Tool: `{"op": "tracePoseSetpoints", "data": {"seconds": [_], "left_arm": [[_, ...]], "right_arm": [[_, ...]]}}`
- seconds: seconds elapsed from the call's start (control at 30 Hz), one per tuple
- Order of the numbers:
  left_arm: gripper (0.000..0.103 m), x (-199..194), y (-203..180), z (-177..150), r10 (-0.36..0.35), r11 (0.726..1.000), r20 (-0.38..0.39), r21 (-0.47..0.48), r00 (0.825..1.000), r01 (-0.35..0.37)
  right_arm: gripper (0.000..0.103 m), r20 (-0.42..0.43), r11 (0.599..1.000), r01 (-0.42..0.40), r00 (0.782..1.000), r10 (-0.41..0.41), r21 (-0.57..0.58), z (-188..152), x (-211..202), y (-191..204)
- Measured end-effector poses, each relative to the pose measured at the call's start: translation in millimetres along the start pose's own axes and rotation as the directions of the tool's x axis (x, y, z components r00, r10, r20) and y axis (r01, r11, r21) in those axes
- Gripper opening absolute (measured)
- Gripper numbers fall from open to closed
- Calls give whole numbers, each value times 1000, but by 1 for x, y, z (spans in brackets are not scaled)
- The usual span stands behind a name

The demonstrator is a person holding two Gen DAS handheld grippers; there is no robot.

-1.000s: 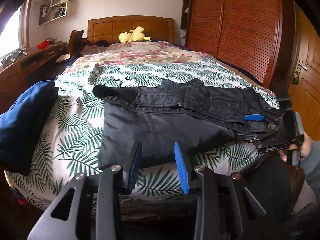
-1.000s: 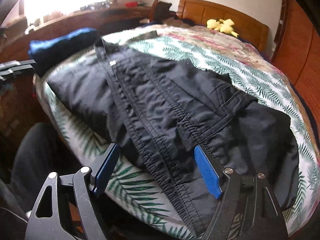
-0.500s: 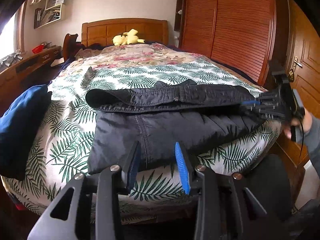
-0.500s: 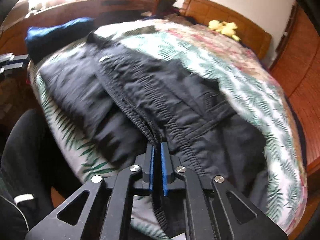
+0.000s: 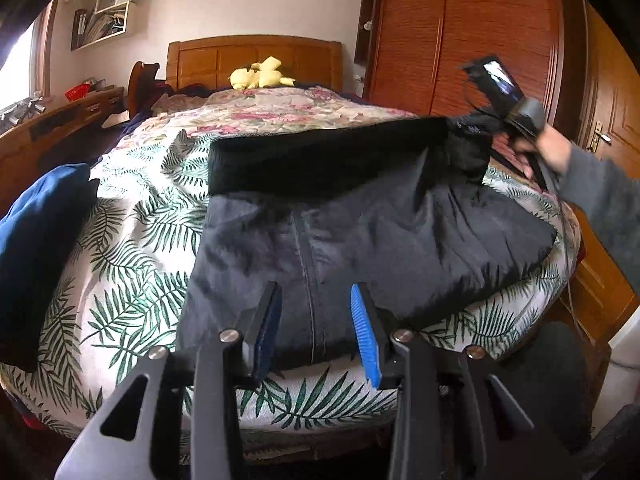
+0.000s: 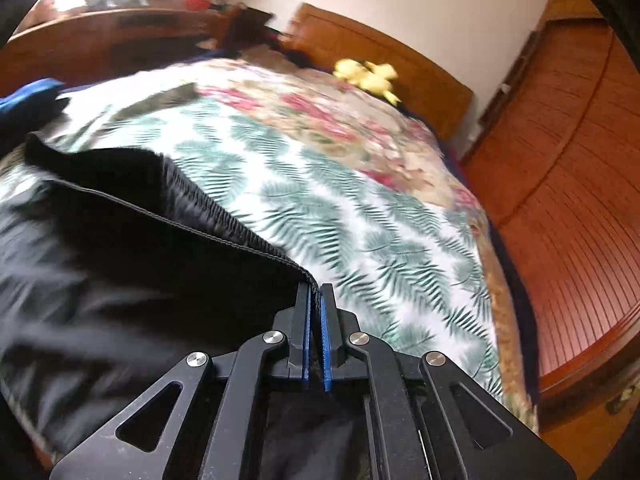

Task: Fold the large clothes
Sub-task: 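Grasp the jacket edge with the right gripper and fold it over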

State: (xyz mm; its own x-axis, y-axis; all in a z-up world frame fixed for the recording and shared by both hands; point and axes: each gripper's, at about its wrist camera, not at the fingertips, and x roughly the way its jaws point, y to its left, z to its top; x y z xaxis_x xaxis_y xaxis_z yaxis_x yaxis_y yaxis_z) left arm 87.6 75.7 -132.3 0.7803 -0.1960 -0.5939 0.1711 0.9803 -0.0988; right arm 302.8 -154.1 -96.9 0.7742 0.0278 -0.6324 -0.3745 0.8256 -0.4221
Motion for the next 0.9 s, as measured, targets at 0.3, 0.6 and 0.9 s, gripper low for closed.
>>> {"op": "tracePoseSetpoints", "data": {"seconds": [0.3, 0.6, 0.9], "left_arm": [[35, 3, -5, 1, 0, 1000, -16, 28, 1000, 1], [35, 10, -14, 11, -22, 999, -6, 32, 1000, 23], [35, 27, -28, 18, -33, 999, -19, 38, 999, 34]], "right_arm": [[3, -85, 992, 119, 990, -115, 40, 27, 67, -20], [58, -119, 986, 46, 993, -28, 158, 2, 71, -45], [58, -216, 907, -64, 962, 166, 415, -66, 108, -90]]}}
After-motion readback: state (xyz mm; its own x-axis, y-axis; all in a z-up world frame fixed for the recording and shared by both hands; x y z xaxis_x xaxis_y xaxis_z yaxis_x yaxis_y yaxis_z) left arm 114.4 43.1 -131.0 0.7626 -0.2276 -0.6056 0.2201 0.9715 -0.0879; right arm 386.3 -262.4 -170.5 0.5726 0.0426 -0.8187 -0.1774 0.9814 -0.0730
